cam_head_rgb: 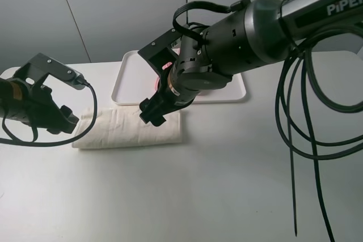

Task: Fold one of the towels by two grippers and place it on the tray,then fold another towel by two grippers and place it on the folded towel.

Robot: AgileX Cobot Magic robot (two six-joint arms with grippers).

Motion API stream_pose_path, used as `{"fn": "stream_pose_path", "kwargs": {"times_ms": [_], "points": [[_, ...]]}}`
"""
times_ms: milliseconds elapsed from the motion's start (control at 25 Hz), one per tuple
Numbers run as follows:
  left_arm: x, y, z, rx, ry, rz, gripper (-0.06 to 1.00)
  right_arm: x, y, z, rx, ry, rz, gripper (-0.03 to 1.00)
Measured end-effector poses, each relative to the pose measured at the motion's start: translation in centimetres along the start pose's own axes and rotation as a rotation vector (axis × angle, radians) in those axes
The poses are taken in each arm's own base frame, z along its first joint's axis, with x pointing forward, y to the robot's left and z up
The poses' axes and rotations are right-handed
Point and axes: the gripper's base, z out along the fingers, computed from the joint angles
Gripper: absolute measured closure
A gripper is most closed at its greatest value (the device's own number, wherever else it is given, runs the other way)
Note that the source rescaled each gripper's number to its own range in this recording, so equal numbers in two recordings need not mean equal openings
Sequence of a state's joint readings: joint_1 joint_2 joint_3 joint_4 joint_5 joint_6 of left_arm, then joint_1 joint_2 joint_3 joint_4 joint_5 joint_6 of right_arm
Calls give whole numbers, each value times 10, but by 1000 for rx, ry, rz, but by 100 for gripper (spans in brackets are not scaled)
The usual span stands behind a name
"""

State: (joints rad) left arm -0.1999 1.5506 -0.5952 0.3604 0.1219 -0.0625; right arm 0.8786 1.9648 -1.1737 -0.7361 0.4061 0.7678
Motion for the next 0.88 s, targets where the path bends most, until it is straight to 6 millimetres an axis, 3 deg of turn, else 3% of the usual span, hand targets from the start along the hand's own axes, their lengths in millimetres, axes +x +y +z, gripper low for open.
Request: {"fn": "stream_pose_path", "kwargs": {"times_ms": [120,320,560,880], "points": [[-4,13,3,-36,92,-135,13,2,-3,1,9,26,43,-3],[-11,39,15,-103,329,-285,2,-1,-25,1,-29,129,134,-3],[-28,38,23,-32,356,-344,-1,-16,-32,-8,-150,205,128,-3],[-42,39,50,22,471,-411,-1,-14,-31,-10,-172,250,90,-3]]}}
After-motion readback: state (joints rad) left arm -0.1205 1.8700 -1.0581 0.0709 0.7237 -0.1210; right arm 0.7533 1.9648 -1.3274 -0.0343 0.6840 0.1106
